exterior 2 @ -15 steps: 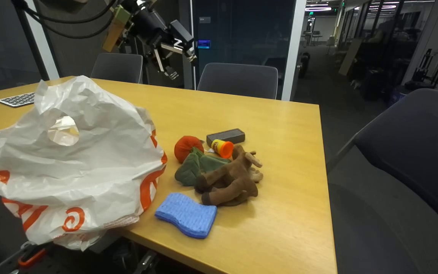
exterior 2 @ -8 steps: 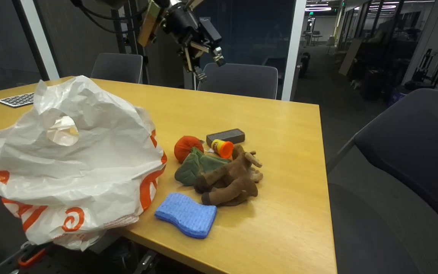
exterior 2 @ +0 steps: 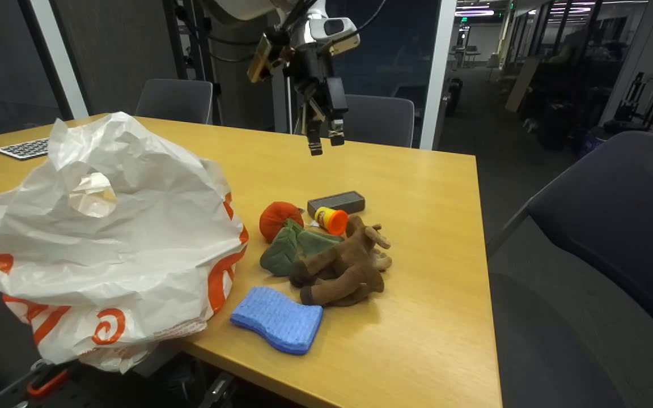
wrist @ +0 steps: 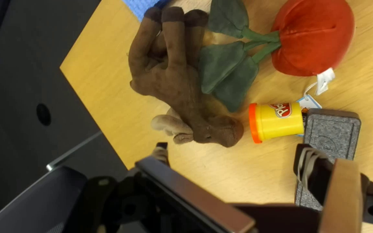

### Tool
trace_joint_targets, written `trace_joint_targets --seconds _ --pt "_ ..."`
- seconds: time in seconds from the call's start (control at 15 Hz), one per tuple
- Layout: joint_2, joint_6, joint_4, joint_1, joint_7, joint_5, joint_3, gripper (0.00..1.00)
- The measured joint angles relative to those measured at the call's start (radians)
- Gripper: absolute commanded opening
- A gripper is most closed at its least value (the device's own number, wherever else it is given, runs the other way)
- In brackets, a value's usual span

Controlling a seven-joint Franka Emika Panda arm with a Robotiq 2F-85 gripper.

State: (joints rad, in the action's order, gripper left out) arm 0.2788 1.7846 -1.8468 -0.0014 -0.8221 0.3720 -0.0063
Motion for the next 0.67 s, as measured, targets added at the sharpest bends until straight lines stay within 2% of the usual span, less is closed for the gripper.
trace_joint_targets --seconds 0.33,0.47,0.67 --pt "0.02 0.023 0.01 -0.017 0.017 -0.139 -0.04 1.0" --pt "0.041 0.077 0.009 -0.018 0.018 -0.146 -0.049 1.0" --pt "0.055 0.084 0.007 -0.016 0.018 -0.146 -0.052 1.0"
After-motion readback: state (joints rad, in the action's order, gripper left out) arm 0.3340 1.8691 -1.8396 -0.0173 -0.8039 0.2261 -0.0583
